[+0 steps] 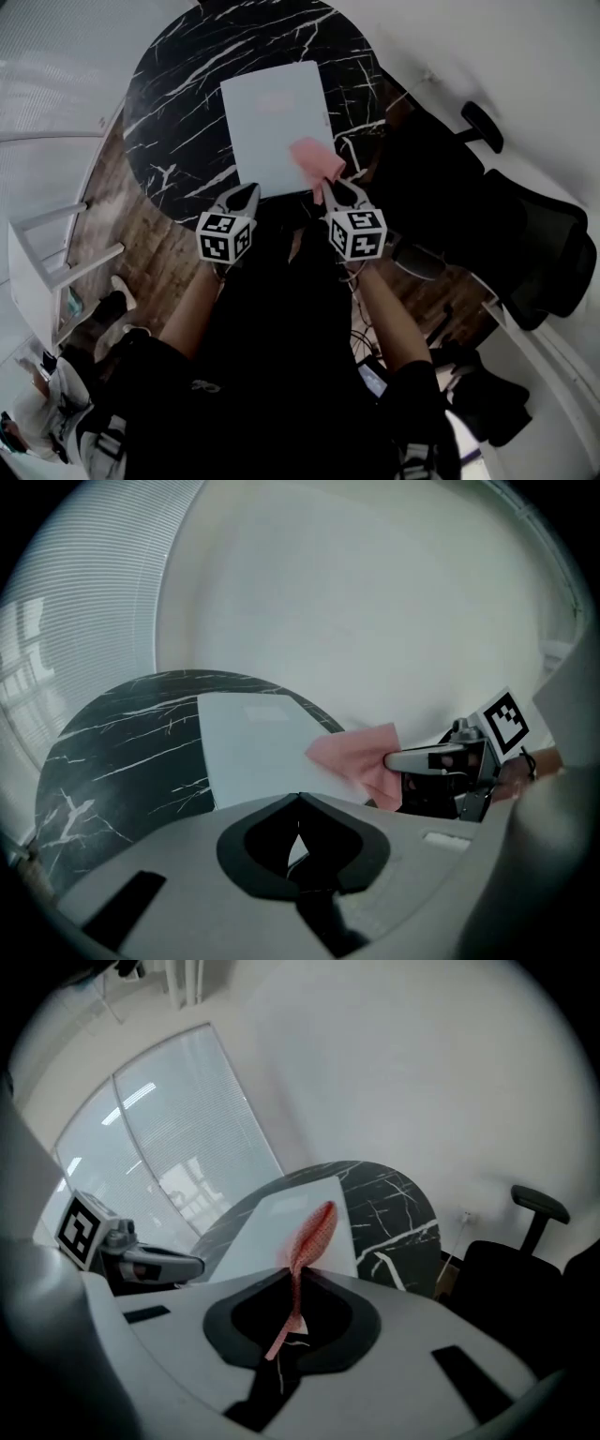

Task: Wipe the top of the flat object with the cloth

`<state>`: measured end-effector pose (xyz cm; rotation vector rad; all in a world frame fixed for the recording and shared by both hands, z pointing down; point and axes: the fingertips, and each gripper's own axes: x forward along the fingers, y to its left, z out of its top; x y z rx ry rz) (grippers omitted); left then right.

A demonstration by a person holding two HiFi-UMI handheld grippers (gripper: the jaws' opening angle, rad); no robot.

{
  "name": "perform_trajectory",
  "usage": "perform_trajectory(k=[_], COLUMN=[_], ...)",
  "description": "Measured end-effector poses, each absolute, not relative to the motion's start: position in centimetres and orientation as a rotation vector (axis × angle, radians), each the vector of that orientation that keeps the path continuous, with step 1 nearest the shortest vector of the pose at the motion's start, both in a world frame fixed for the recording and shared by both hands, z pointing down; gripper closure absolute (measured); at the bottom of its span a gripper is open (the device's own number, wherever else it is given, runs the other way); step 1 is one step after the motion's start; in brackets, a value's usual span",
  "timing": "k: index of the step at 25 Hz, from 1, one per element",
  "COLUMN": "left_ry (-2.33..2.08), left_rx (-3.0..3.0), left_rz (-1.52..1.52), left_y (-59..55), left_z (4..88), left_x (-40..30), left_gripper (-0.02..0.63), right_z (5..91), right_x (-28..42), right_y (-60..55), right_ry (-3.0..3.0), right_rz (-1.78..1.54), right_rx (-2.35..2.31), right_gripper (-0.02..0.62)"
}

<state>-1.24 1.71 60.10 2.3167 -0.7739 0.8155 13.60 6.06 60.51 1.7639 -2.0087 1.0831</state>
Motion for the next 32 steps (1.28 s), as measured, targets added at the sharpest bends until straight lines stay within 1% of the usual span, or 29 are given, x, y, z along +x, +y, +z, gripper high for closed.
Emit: perform_trajectory(k=[5,9,20,25,32], left_ry=[-0.831,-0.901,-1.063,-1.096,-1.145], left_rx=[2.291,2.266,2.185,2.173,2.127], left_rz=[0.752,0.713,0.641,0.645,0.616], left_y=[0.5,-0.7,-2.6,-3.5,-4.2], left_z=[59.6,59.2,59.1,59.5,59.7], left_x=[-3.0,-5.9,-16.2,-19.5,-19.7], left_gripper=[0.607,0.607,0.607,0.607,0.607], right_z=[57.1,55.5,56.3,57.3,59.4], right_x=[9.6,6.0,-3.3,-5.5,-5.5], right_y=[3.1,0.5,-3.6,-4.8,-5.7], right_ry=[-2.153,-2.218,-2.236,-2.214,-2.184], right_rz=[0.992,0.934,0.903,0.904,0.899], right_rx=[1.661,1.563,1.37,1.335,1.247], right_gripper=[0.588,0.588,0.588,0.588,0.588])
